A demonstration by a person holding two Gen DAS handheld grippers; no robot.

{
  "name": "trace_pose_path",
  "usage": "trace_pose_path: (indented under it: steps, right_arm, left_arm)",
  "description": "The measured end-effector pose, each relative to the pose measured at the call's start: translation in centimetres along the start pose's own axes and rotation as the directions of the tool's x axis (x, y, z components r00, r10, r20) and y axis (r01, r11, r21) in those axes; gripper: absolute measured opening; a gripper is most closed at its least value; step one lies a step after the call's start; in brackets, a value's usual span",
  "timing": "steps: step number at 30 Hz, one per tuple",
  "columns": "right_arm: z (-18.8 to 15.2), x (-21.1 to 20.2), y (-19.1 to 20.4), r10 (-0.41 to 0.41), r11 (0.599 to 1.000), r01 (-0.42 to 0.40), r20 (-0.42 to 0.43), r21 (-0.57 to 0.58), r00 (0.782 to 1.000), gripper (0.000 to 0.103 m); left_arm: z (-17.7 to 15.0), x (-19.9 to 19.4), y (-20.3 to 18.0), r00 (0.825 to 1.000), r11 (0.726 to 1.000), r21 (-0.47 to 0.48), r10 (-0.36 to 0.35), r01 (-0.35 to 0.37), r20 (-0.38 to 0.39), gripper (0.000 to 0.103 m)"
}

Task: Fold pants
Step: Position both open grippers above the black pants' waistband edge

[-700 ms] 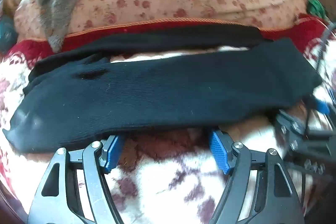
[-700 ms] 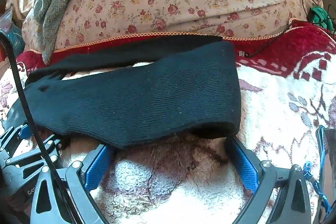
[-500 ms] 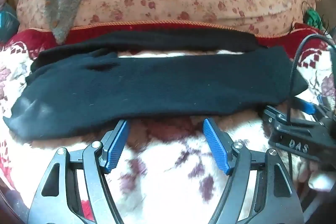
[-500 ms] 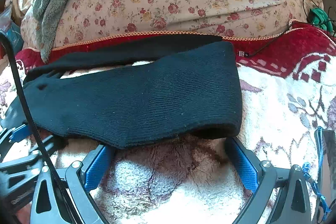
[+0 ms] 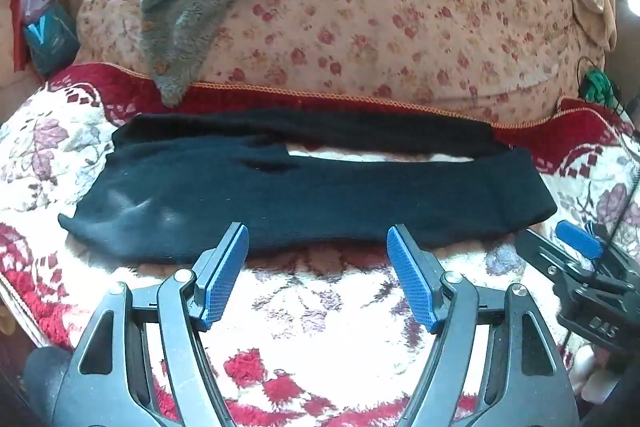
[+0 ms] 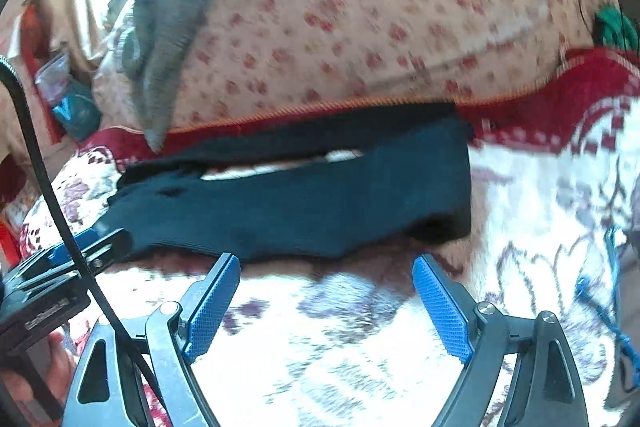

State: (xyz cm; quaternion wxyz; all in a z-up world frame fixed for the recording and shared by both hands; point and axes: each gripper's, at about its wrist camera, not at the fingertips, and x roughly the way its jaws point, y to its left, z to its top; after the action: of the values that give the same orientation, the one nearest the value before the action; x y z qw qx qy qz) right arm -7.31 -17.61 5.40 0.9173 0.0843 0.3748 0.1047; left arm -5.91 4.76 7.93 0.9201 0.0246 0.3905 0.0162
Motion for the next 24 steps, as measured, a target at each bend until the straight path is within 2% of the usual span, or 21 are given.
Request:
trace_pose_path:
  steps: [6,24]
  right_arm:
    - [0.8,-1.7,2.0,0.008,0.999,-0.007,0.036,-0.043,0.999,0.088]
    - [1.0,-2.5,2.1,0.028,1.000,-0.028,0.042,0.003,0.999,0.087]
  left_arm:
    - [0.0,-1.5,-0.3,0.998,0.997,0.033,0.063,-0.064,0.029,0.073]
    - [-0.1,-2.1,1.6,0.997,0.997,-0.063,0.048,-0.044,0.063,0.073]
